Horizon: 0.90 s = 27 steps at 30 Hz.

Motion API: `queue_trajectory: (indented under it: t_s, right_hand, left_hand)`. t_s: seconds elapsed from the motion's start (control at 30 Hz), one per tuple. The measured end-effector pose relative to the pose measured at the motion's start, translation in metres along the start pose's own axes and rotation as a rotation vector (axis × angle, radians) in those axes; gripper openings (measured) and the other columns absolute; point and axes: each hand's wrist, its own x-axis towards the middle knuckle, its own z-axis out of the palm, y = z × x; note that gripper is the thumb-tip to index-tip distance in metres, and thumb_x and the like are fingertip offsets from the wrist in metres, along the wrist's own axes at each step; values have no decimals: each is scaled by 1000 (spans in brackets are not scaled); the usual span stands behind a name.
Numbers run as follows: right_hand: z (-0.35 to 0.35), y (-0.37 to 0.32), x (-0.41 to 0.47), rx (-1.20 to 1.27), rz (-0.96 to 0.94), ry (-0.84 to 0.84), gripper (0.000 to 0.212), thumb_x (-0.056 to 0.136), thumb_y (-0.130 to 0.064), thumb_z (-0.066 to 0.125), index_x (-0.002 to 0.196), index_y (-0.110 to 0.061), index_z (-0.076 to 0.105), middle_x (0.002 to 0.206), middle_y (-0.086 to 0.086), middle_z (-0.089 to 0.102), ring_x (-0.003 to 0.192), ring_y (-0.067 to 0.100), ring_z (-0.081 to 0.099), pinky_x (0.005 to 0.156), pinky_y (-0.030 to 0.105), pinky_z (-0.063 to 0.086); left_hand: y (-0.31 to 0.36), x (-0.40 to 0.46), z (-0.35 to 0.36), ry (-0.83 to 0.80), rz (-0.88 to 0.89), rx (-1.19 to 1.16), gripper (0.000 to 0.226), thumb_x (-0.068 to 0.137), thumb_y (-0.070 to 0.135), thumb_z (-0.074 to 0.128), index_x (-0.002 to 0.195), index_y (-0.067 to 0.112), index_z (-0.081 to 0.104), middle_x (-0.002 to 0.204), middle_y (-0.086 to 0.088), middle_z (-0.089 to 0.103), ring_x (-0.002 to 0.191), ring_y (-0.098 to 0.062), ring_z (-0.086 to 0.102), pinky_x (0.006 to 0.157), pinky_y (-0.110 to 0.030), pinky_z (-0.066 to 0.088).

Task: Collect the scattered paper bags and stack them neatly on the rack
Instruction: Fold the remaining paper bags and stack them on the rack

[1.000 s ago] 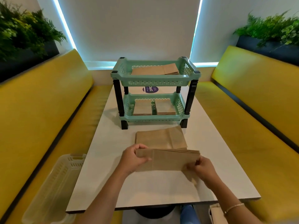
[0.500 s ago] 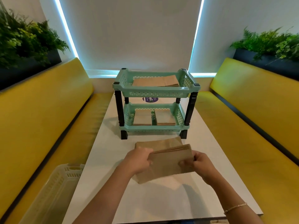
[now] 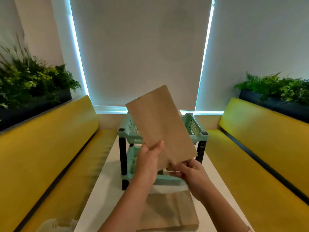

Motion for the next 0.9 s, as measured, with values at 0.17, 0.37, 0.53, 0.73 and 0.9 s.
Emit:
queue_trajectory:
  t_s: [0.17,0.37,0.53,0.73,0.9]
  right_hand:
    - [6,-36,42,51,-92,144,7,87,1,58,88,-5,58,76,6,64,69,17,63,61,25,55]
    - [-21,-80,106,-170,-65,187,9,87,0,59,82,-7,57,76,9,63,64,19,62,50,23,50]
    - [-33,-101,175,-468,-41,229,8,87,-1,61,94,2,62,75,11,61,65,21,59,60,31,52]
    - [-35,-97,228,-905,41,279,24,81,-9,68,101,6,67,91,16,67,80,25,62,76,36,55]
    - [-29,-87,231,-1123,34,330,23,82,-15,64,98,1,68,97,15,66,78,22,53,51,20,39]
  left_hand:
    - [19,31,24,39,-8,-165,17,86,8,63,100,16,61,98,-5,68,91,-23,62,76,-37,51]
    - [74,107,1,153,109,-109,20,80,2,68,94,12,58,95,-5,65,83,-20,62,66,-33,53]
    - [77,166,-17,135,103,352,33,79,-3,67,111,1,59,102,-14,66,84,-23,63,78,-38,54]
    - [59,190,-15,117,114,1073,8,81,12,70,86,13,63,89,-7,59,82,-20,55,74,-25,43]
    - [50,201,-13,136,143,1340,22,83,15,63,67,11,48,65,-2,45,53,-11,37,44,-21,26]
